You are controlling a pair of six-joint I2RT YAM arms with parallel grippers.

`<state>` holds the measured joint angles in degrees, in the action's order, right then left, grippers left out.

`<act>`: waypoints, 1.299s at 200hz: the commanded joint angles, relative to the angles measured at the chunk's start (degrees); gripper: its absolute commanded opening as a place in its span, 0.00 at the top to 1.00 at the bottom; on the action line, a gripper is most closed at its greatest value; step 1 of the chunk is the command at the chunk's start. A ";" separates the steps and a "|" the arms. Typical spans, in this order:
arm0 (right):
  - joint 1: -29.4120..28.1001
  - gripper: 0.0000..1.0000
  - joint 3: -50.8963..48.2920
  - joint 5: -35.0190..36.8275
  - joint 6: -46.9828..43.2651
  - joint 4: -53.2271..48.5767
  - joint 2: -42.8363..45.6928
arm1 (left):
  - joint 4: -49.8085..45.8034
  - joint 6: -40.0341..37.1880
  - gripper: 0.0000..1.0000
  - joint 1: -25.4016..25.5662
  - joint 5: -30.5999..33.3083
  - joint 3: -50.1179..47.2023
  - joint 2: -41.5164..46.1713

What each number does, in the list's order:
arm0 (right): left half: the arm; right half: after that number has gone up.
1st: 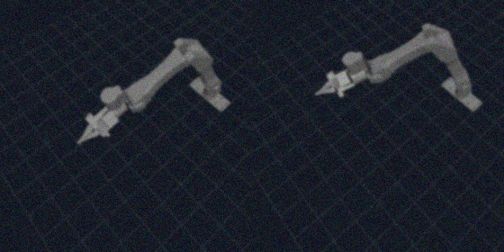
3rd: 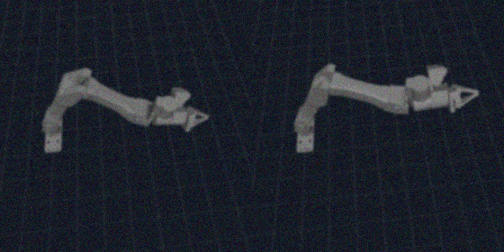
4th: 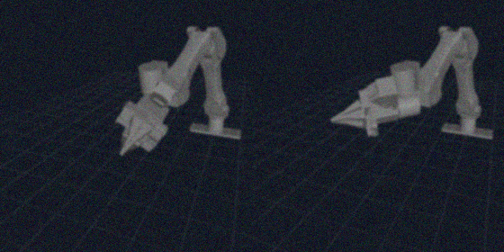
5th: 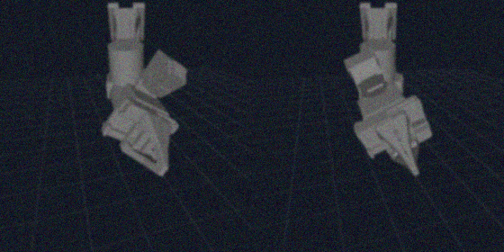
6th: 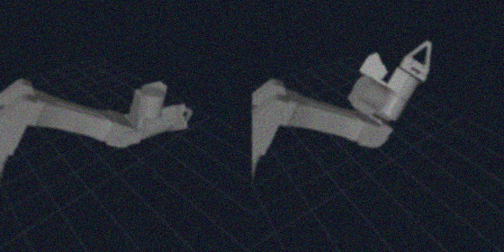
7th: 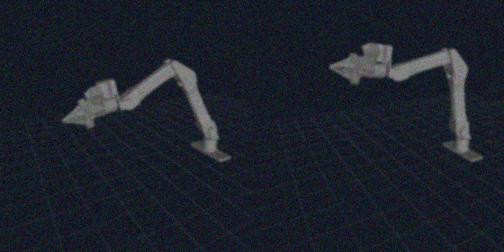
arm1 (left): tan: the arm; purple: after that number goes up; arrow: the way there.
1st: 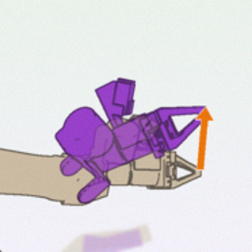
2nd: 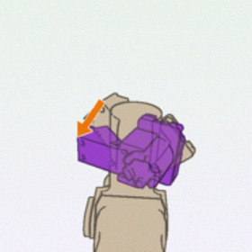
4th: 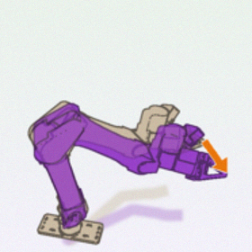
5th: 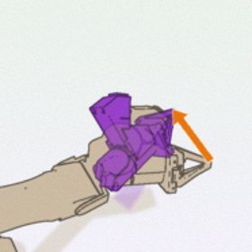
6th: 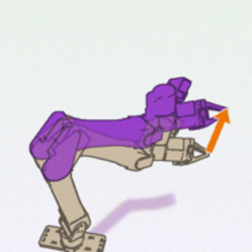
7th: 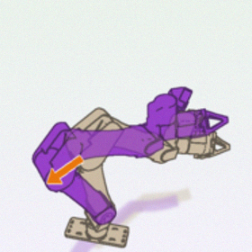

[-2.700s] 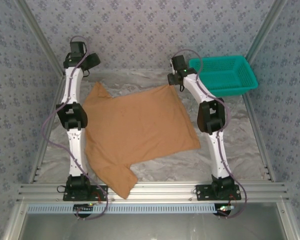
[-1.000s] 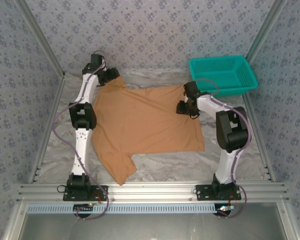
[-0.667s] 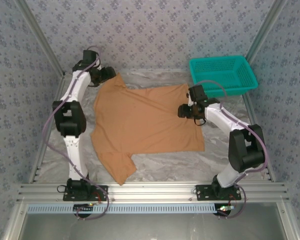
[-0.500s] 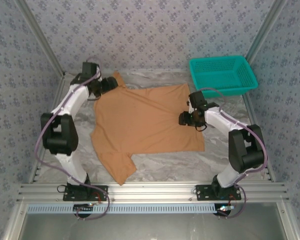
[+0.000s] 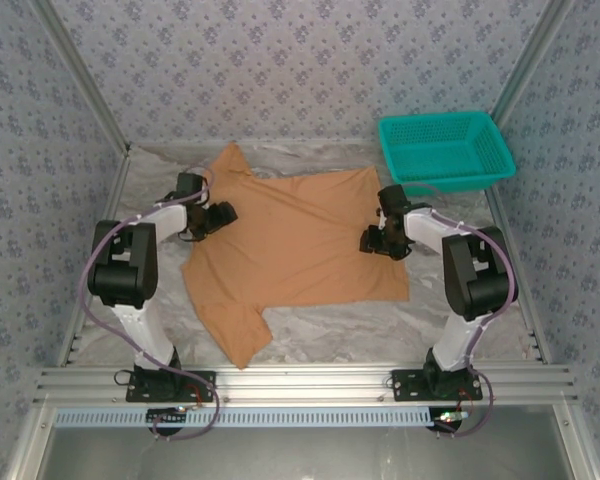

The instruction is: Fold the inside-out t-shirt

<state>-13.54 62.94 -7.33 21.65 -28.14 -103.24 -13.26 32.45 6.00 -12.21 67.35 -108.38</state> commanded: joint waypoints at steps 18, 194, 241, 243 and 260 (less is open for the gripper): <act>1.54 0.48 4.85 1.71 1.47 -1.34 -5.18 | -1.85 -1.68 0.24 -2.96 0.82 7.10 -8.41; 1.95 0.43 -14.74 1.12 4.23 -4.86 18.03 | -8.02 2.61 0.21 3.91 0.63 -27.61 37.56; 3.70 0.48 -16.24 1.97 4.19 -8.04 17.52 | -10.83 2.93 0.20 8.61 -0.29 -28.26 39.61; 3.65 0.48 -16.35 2.10 4.19 -8.11 17.59 | -10.74 2.96 0.21 8.71 -0.28 -28.18 39.53; 3.68 0.49 -17.69 2.39 4.57 -7.62 17.73 | -10.35 2.88 0.21 9.12 -0.15 -27.40 38.80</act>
<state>-10.09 47.03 -5.06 24.69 -33.32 -85.41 -22.55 34.63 14.50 -11.42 38.96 -69.76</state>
